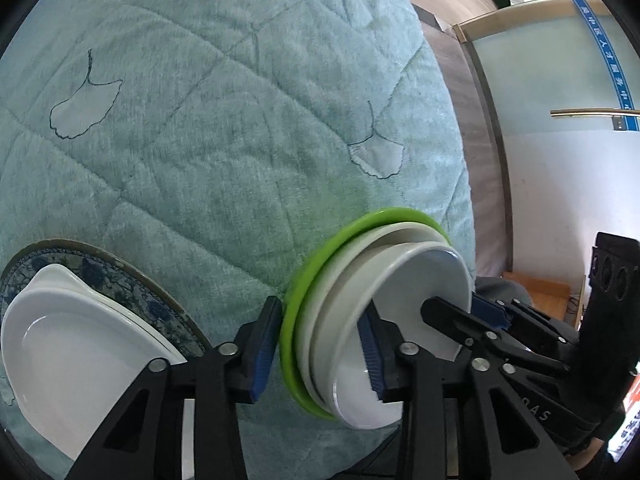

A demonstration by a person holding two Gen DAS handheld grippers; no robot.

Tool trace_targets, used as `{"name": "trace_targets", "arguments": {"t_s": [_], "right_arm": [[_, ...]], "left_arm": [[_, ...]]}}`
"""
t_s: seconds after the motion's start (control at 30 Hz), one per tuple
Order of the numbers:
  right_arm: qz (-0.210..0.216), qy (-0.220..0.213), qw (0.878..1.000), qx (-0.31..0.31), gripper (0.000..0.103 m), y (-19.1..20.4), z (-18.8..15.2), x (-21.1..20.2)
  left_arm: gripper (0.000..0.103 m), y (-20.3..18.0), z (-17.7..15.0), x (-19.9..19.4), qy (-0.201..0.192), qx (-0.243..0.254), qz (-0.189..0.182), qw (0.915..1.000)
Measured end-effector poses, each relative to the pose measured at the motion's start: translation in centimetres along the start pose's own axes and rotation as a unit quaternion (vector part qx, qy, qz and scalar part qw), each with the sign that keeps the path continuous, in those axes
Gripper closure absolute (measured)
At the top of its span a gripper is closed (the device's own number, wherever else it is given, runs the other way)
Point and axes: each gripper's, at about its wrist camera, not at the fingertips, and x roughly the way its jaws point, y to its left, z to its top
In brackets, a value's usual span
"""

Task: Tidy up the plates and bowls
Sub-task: 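Grip the nested bowl stack rim with the left tool and carry toward the plate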

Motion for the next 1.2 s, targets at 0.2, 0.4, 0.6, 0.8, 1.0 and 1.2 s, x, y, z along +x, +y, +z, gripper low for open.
{"name": "trace_targets", "arguments": {"t_s": [0.2, 0.4, 0.6, 0.8, 1.0, 1.2], "right_arm": [[-0.010, 0.009, 1.000, 0.002, 0.083, 0.6, 0.4, 0.9], [-0.026, 0.008, 1.000, -0.006, 0.085, 0.9, 0.6, 1.3], [-0.026, 0.007, 1.000, -0.002, 0.086, 1.2, 0.7, 1.5], [-0.029, 0.012, 0.999, -0.003, 0.086, 0.9, 0.9, 1.1], [-0.022, -0.004, 1.000, -0.001, 0.086, 1.5, 0.8, -1.1], [-0.012, -0.032, 0.999, -0.001, 0.086, 2.9, -0.4, -5.2]], "left_arm": [[0.079, 0.1, -0.2, -0.1, -0.002, 0.021, 0.014, 0.9997], [0.079, -0.2, -0.1, 0.3, -0.002, 0.025, 0.024, 0.9994], [0.080, -0.2, 0.3, 0.6, -0.003, 0.026, 0.022, 0.9994], [0.082, -0.8, 0.1, 0.5, -0.003, 0.033, 0.029, 0.9990], [0.082, -2.3, -1.0, -2.4, -0.030, 0.043, 0.038, 0.9979], [0.083, -4.3, -3.0, -7.1, -0.049, 0.051, 0.057, 0.9958]]}}
